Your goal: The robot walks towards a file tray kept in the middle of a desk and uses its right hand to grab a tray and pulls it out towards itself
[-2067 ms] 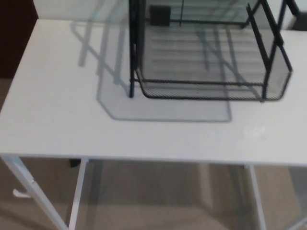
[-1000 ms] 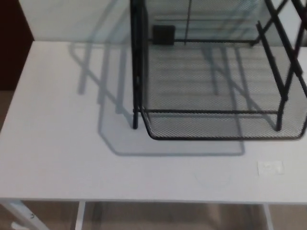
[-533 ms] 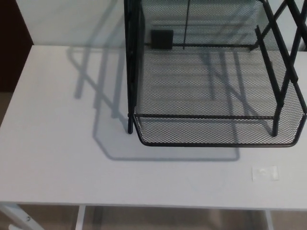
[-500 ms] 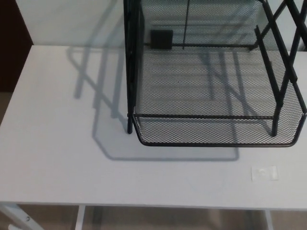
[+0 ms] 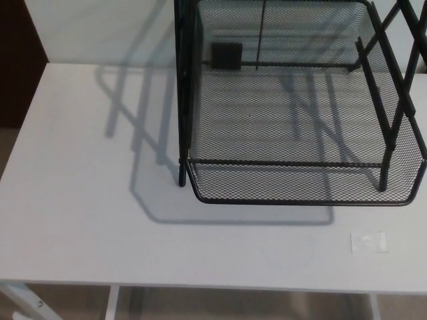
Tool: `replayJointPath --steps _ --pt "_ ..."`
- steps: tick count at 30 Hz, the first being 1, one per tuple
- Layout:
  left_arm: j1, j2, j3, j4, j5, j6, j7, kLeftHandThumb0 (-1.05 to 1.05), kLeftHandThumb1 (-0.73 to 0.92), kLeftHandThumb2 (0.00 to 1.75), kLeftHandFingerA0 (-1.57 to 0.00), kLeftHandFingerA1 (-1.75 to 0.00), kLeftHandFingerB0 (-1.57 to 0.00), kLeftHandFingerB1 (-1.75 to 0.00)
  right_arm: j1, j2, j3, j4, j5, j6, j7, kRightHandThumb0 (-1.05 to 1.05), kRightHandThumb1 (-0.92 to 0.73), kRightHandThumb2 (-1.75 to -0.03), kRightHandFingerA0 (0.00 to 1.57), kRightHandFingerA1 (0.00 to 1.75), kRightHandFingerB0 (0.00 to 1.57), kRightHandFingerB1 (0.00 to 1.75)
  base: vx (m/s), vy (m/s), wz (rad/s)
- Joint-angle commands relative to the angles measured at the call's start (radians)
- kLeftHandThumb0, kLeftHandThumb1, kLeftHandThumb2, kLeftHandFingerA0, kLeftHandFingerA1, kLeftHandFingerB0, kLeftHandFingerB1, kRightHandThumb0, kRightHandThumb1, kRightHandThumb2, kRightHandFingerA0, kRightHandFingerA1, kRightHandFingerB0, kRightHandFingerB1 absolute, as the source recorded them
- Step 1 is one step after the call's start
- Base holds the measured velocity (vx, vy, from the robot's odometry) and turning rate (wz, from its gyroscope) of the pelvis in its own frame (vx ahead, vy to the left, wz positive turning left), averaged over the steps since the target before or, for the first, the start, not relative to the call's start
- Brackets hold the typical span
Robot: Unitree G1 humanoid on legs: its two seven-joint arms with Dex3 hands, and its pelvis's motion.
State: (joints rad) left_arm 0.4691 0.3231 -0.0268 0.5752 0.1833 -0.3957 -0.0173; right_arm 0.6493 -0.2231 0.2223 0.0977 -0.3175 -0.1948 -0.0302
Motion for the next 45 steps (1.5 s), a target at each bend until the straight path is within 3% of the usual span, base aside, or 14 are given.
replayJointPath --steps 1,12,22,27,28,29,30,31,32,33,34,39,41,45 --pt "0.036 0.039 -0.003 -0.085 0.007 0.000 -0.039 -0.16 0.52 0.58 -0.51 -0.47 -0.41 -0.41 0.395 -0.086 -0.122 -0.427 -0.038 -0.245 -0.068 -0.26 -0.64 -0.58 0.42 0.45 0.36 0.42 0.00 0.000 0.00" --pt "0.007 0.041 0.012 -0.035 -0.017 0.005 -0.059 -0.15 0.54 0.57 -0.49 -0.46 -0.40 -0.39 0.715 -0.159 -0.423 -0.753 0.220 -0.637 0.060 -0.30 -0.62 -0.58 0.56 0.47 0.46 0.43 0.00 0.000 0.00" --pt "0.028 0.045 0.011 -0.074 -0.010 0.020 -0.060 -0.18 0.54 0.58 -0.48 -0.45 -0.39 -0.40 0.648 -0.143 -0.573 -0.960 0.486 -0.725 0.061 -0.32 -0.63 -0.58 0.53 0.45 0.47 0.44 0.00 0.000 0.00" --pt "0.020 0.046 0.013 -0.050 -0.013 0.003 -0.063 -0.18 0.53 0.59 -0.49 -0.46 -0.39 -0.41 0.501 -0.068 -0.656 -1.138 0.399 -0.562 -0.001 -0.42 -0.58 -0.57 0.35 0.42 0.32 0.38 0.00 0.000 0.00" --pt "0.020 0.046 0.012 -0.050 -0.013 0.002 -0.064 -0.18 0.53 0.59 -0.49 -0.46 -0.39 -0.40 0.471 -0.073 -0.680 -1.145 0.369 -0.549 -0.008 -0.48 -0.52 -0.68 0.24 0.44 0.24 0.41 0.00 0.000 0.00" --pt "0.020 0.044 0.011 -0.054 -0.012 0.005 -0.064 -0.18 0.53 0.59 -0.49 -0.46 -0.39 -0.40 0.422 -0.086 -0.713 -1.145 0.323 -0.534 -0.017 -0.28 -0.40 -0.93 0.09 0.52 0.08 0.50 0.00 0.000 0.00" --pt "0.022 0.042 0.010 -0.061 -0.012 0.009 -0.065 -0.18 0.53 0.59 -0.49 -0.46 -0.39 -0.40 0.383 -0.094 -0.736 -1.145 0.289 -0.520 -0.022 -0.28 -0.40 -0.93 0.09 0.52 0.08 0.50 0.00 0.000 0.00" --pt "0.019 0.043 0.008 -0.053 -0.007 0.008 -0.064 -0.18 0.53 0.58 -0.49 -0.46 -0.40 -0.40 0.352 -0.113 -0.748 -1.145 0.253 -0.494 -0.011 -0.53 -0.52 -0.58 0.07 0.31 0.14 0.30 0.00 0.000 0.00" --pt "0.011 0.043 0.006 -0.036 -0.003 0.004 -0.061 -0.16 0.54 0.57 -0.50 -0.45 -0.40 -0.40 0.305 -0.135 -0.754 -1.145 0.211 -0.456 0.008 -0.56 -0.53 -0.56 0.00 0.31 0.09 0.28 0.00 0.000 0.00" --pt "0.012 0.043 0.004 -0.038 0.003 0.008 -0.056 -0.15 0.53 0.57 -0.50 -0.45 -0.41 -0.40 0.230 -0.149 -0.731 -1.145 0.151 -0.397 0.040 -0.68 -0.41 -0.72 0.00 0.09 0.05 0.23 0.00 0.000 0.00" --pt "0.012 0.045 0.003 -0.039 0.004 0.013 -0.060 -0.16 0.54 0.58 -0.49 -0.45 -0.40 -0.39 0.137 -0.144 -0.695 -1.145 0.070 -0.332 0.080 -0.76 -0.45 -0.75 0.00 0.06 0.12 0.10 0.00 0.000 0.00" --pt "0.015 0.052 0.001 -0.065 0.015 0.013 -0.059 -0.17 0.53 0.58 -0.49 -0.45 -0.40 -0.40 -0.276 -0.101 -0.441 -1.145 -0.281 -0.038 0.343 -0.69 -0.43 -0.74 0.00 0.08 0.00 0.00 0.00 0.000 0.00" --pt "0.009 0.057 0.003 -0.074 0.014 0.017 -0.064 -0.18 0.52 0.58 -0.49 -0.46 -0.40 -0.40 -0.347 -0.072 -0.363 -1.145 -0.368 0.037 0.403 -0.66 -0.41 -0.77 0.00 0.23 0.01 0.11 0.00 0.000 0.00" --pt "-0.001 0.058 0.013 -0.095 -0.014 0.043 -0.095 -0.19 0.53 0.58 -0.48 -0.46 -0.39 -0.40 -0.498 0.026 -0.213 -1.052 -0.564 0.121 0.485 -0.65 -0.40 -0.73 0.00 0.17 0.08 0.09 0.00 0.000 0.00"
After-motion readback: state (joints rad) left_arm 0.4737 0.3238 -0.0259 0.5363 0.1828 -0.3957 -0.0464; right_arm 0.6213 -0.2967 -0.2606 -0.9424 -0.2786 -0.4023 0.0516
